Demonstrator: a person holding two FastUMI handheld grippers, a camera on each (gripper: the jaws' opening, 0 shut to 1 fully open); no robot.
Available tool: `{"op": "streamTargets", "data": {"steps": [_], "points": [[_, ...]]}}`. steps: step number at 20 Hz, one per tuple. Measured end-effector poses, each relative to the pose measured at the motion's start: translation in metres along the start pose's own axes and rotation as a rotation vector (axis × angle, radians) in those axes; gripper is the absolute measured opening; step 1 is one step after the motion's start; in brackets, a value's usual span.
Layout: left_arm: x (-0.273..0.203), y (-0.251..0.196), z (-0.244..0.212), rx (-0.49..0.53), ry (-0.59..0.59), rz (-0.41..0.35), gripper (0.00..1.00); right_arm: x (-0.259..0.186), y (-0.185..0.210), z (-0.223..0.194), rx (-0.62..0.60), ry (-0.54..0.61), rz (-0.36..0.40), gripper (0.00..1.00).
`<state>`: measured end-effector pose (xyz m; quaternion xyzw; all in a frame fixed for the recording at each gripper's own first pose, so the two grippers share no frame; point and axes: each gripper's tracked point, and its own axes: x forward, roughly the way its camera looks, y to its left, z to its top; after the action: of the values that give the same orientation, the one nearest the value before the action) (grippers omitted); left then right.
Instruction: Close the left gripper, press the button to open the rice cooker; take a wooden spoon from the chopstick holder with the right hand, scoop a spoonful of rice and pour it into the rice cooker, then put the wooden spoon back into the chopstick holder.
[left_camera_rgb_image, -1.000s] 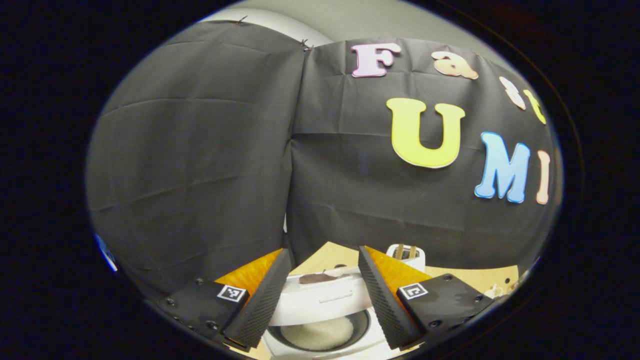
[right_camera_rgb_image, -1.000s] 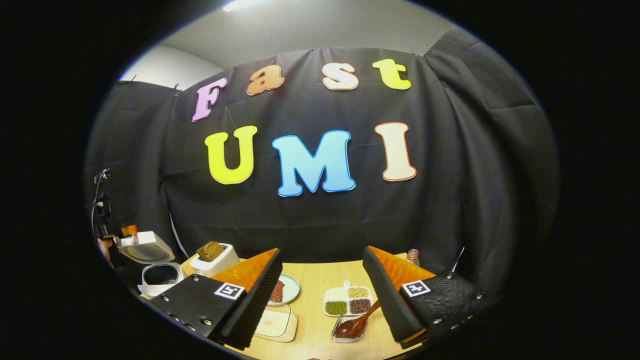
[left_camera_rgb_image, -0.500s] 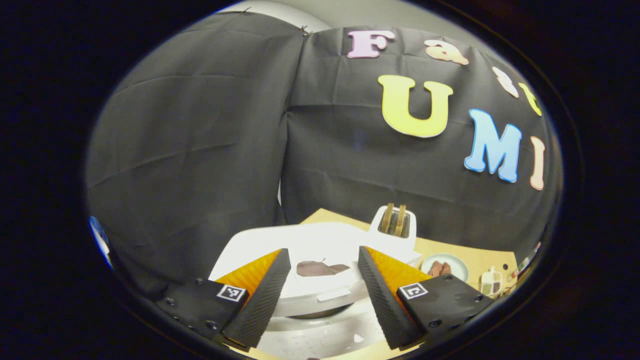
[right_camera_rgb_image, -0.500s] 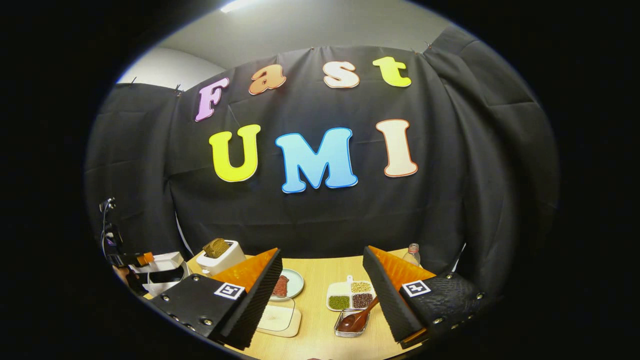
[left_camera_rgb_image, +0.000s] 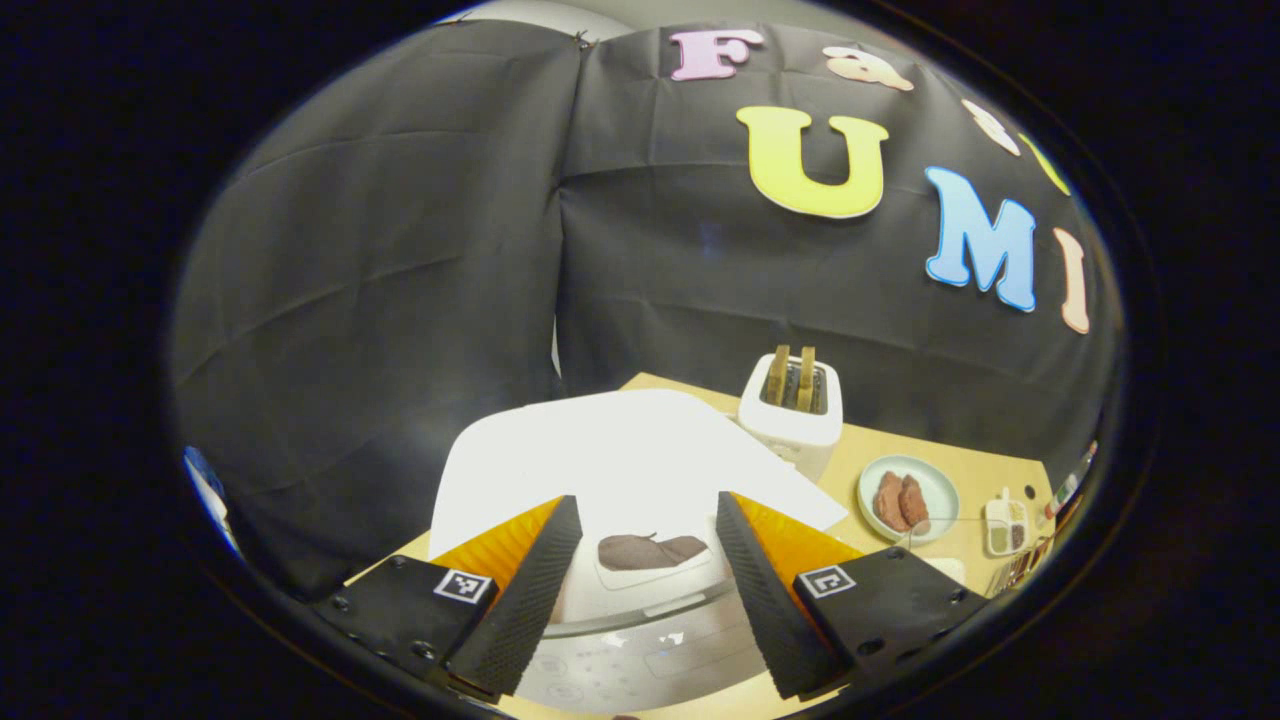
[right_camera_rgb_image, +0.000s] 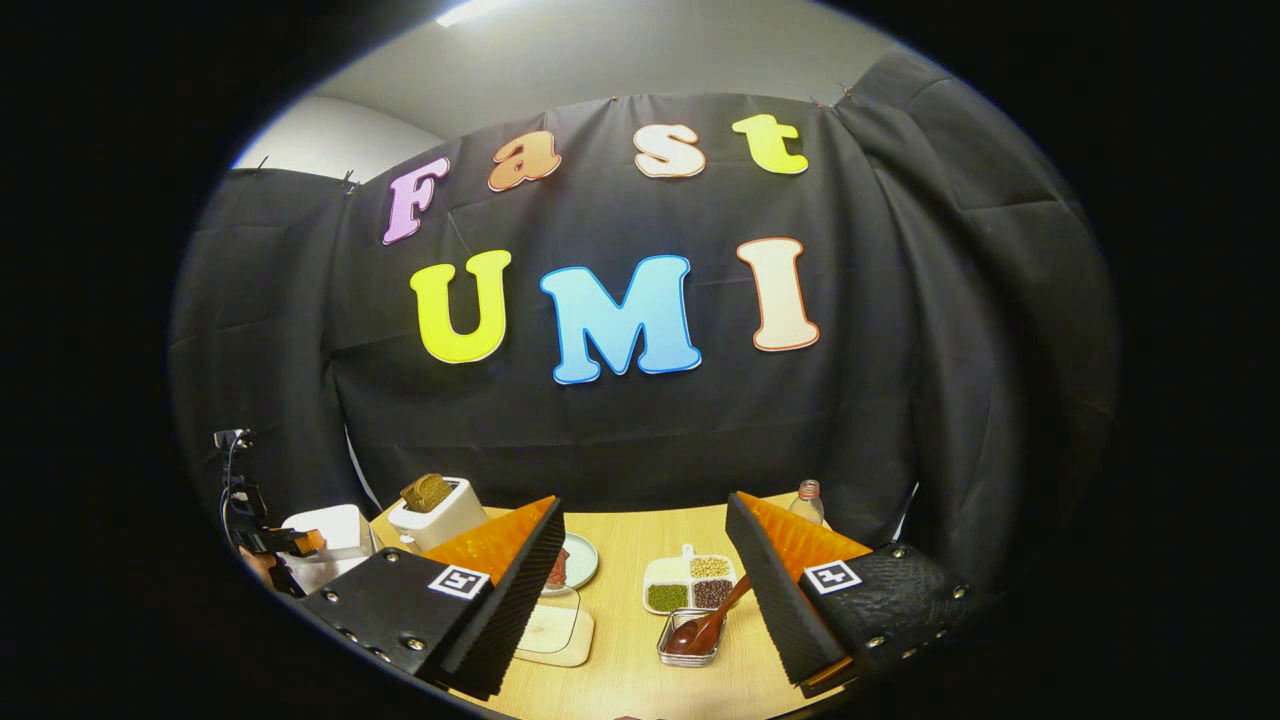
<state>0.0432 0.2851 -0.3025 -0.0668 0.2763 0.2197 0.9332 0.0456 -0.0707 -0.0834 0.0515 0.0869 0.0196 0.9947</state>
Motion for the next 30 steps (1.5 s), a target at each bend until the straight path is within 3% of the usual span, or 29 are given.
{"op": "streamTargets", "data": {"steps": [4,7,12,14,19,22,25,30], "points": [[0.001,0.000,-0.003,0.026,0.020,0.006,0.93,-0.006,-0.004,-0.001,0.002,-0.009,-0.009,0.98],[0.000,0.001,-0.006,0.054,0.031,0.017,0.99,-0.007,-0.008,-0.009,0.003,0.010,-0.018,0.99],[0.001,0.001,-0.009,0.054,0.042,0.026,0.94,-0.009,-0.002,-0.009,0.068,0.002,-0.005,0.98],[0.000,-0.001,-0.005,0.044,0.019,0.010,1.00,-0.009,-0.002,-0.010,0.069,0.003,-0.008,0.99],[-0.012,-0.003,0.009,0.019,-0.044,-0.018,0.98,-0.012,0.001,-0.002,0.028,-0.016,-0.011,0.98],[-0.050,-0.025,0.054,0.056,-0.153,-0.071,0.98,-0.016,0.007,0.005,0.023,-0.031,-0.006,0.98],[-0.106,-0.073,0.108,0.086,-0.286,-0.174,0.98,-0.019,0.014,0.016,0.011,-0.057,0.002,0.98],[-0.232,-0.146,0.167,0.101,-0.480,-0.344,0.96,-0.035,0.030,0.041,-0.009,-0.125,0.008,0.98]]}}
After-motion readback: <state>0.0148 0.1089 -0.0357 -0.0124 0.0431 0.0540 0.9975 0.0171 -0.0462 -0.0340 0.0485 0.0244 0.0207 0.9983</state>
